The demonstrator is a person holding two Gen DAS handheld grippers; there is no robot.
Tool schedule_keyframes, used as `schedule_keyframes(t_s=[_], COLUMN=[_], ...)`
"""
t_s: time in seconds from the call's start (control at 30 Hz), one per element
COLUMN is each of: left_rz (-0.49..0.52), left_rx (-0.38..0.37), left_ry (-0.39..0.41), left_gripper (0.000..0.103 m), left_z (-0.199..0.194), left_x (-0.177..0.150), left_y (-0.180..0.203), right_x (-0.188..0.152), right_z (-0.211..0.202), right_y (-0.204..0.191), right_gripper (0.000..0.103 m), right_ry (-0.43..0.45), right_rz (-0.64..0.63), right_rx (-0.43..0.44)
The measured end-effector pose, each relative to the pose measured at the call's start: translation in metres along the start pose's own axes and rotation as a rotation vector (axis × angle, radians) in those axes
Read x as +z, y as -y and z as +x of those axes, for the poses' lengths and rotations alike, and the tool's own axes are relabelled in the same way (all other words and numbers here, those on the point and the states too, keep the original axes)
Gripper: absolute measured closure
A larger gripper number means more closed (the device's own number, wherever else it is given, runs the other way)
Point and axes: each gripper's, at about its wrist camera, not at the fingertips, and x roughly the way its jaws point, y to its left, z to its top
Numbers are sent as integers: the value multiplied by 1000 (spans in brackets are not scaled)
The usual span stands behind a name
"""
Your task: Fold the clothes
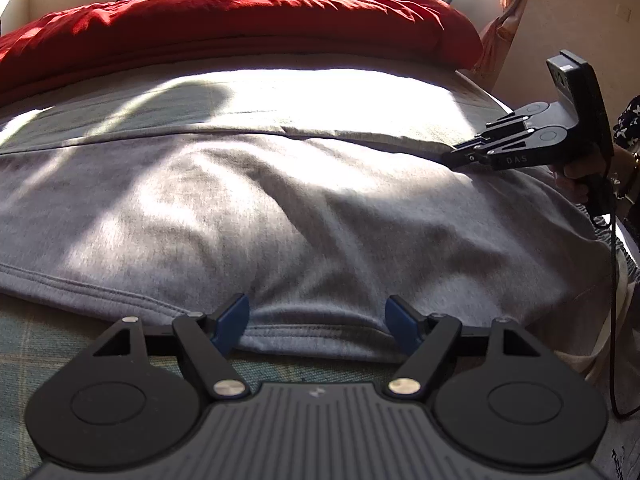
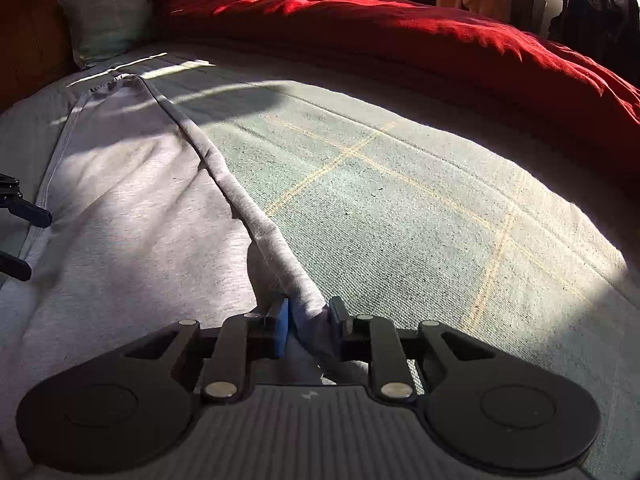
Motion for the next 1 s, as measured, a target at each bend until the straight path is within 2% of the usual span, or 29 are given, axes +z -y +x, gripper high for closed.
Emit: schedule_keyframes(t_s=[0.1, 0.2, 0.3, 0.4, 0.5, 0.57, 0.63, 0.73, 0.8, 0.83, 0.87, 1.0], left_rz=[10, 22, 21, 38, 82, 107, 127, 160, 146, 138, 124, 86], left_rx=[4, 7, 6, 12, 3, -26, -48, -66, -30, -10, -18, 6], left_ry=[-13, -25, -42, -40, -7, 9, 5, -35, -72, -90, -75, -106], left_gripper=[26, 26, 26, 26, 25, 23, 23, 22, 22, 20, 16, 16], left_z=[0, 0, -5, -12, -16, -12, -1, 23, 43, 52, 54, 46], left_x=[2, 2, 6, 16, 32, 41, 45, 46, 41, 39, 36, 43], left_y=[1, 2, 1, 5, 14, 22, 32, 45, 42, 40, 36, 33], right_x=[5, 8, 0, 5, 8, 6, 1, -17, -31, -35, -40, -40], right_z=[-7, -2, 6, -17, -46, -60, -68, -60, -44, -40, -37, -30], right_y=[-10, 1, -6, -2, -4, -11, -22, -33, -32, -27, -21, 6], right_gripper=[96, 95, 90, 77, 76, 76, 70, 66, 62, 52, 50, 50], right_ry=[7, 10, 8, 45, 47, 10, -50, -164, -198, -173, -142, -65], right_rz=[-54, 29, 17, 70, 110, 131, 153, 219, 248, 276, 305, 472], right_rx=[-85, -94, -129, -152, -139, -93, -64, -100, -162, -176, -188, -218])
